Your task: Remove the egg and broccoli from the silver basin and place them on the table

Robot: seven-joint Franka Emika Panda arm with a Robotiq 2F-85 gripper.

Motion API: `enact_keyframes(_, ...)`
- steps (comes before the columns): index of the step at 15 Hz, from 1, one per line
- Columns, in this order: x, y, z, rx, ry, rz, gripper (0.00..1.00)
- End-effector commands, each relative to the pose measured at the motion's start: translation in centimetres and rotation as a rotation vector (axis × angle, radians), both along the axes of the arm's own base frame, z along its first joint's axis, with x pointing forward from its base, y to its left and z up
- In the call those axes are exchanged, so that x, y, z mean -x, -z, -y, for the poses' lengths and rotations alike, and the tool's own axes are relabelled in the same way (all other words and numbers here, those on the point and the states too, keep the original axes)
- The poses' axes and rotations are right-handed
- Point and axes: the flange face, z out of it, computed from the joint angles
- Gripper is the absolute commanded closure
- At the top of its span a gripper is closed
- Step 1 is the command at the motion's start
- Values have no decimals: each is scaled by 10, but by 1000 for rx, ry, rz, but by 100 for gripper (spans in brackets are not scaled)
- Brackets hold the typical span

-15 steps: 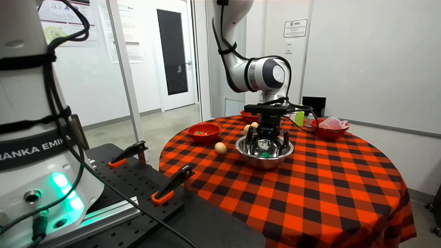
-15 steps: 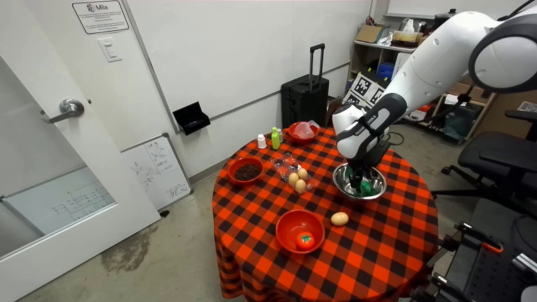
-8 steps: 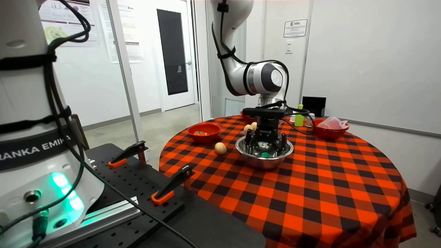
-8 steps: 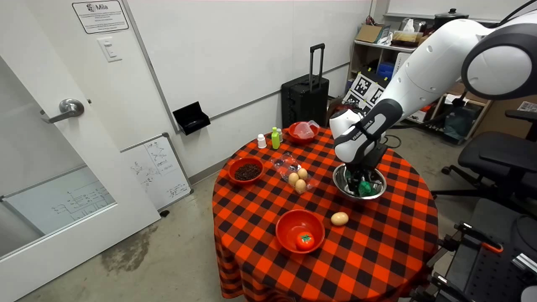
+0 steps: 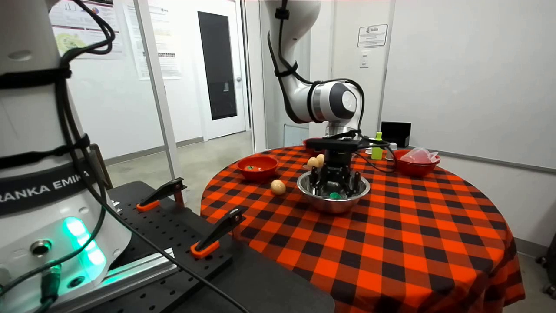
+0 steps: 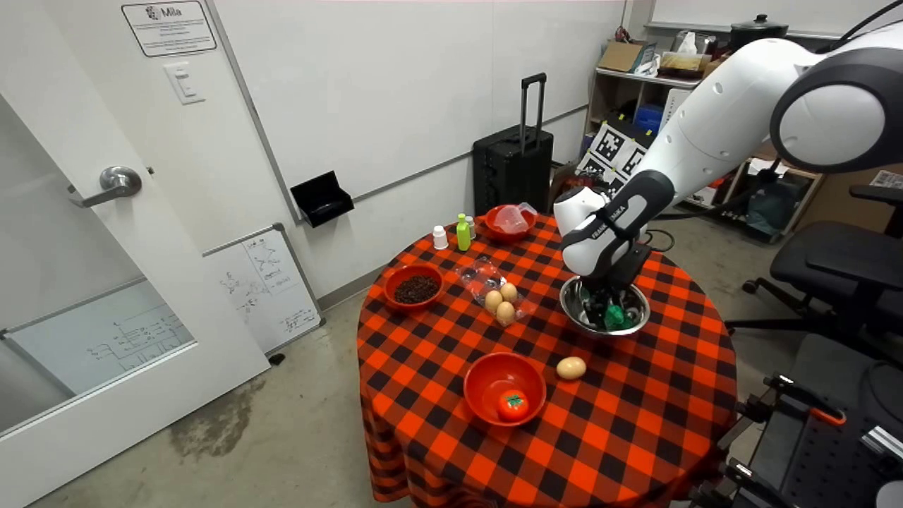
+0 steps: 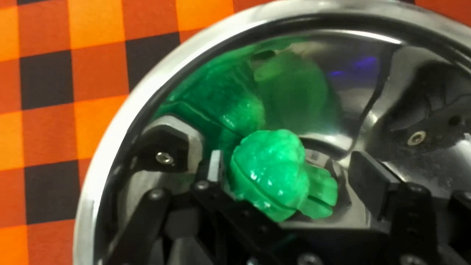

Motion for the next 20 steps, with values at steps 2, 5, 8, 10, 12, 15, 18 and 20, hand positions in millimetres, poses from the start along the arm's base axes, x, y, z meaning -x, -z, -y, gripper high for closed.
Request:
enact_keyframes(2,-6,-1,1,38,4,-7,53)
enact_keyframes(5,-6,-1,1,42,11,-7,62)
enact_keyframes(8,-7,-8,0,40,12,6,62)
enact_keyframes(10,-7,-20,-2,38,7,27,62)
enact_keyframes(12,-9,-36,-6,39,4,49,62)
enact_keyframes(15,-11,-66,-13,34,-12,92,62)
enact_keyframes(18,-7,-99,-23,29,-44,126,62)
enact_keyframes(20,0,-116,-36,22,-81,127,62)
